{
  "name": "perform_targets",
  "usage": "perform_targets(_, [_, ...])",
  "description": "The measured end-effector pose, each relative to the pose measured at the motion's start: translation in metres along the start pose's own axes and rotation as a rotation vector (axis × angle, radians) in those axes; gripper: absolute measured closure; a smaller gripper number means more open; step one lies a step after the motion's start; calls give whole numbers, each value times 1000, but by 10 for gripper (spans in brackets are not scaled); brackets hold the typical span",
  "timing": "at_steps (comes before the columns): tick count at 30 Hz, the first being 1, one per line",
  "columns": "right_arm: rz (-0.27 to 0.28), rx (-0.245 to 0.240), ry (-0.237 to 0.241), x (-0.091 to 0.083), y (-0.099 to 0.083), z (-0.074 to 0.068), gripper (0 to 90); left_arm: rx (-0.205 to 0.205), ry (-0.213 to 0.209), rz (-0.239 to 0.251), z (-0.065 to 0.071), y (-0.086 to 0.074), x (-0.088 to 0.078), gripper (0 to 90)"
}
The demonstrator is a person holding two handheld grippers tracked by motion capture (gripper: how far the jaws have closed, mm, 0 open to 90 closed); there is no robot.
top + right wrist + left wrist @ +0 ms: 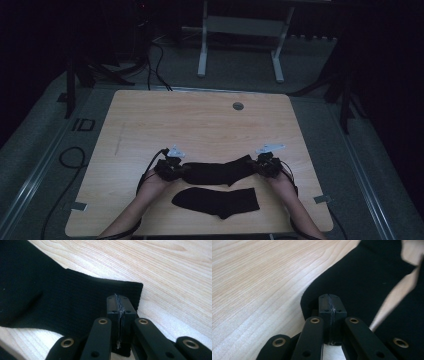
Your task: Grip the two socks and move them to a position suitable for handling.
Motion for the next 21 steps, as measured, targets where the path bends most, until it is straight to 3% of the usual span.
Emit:
perform_targets(6, [1,21,37,-6,-5,-7,859,-17,46,22,-14,-2,0,890])
perform_targets(13, [14,42,62,-11,-10,-13,827,-33,35,21,-16,-2,0,888])
perform_targets(17, [16,28,72,-10,-10,-15,773,-48,31,20,-15,-2,0,867])
perform_targets(21, [10,24,112,-11,-8,-18,684,-55,23,32,-13,2,-4,772])
Point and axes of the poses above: each handheld gripper's, and its own axes: x roughly forward along the jaws, y roughly out of its top, z roughly to its right, the point moved 4 cm from there along x, roughly forward along the jaws, and after that the axes turned 15 degrees about z, right-handed, at the moved point
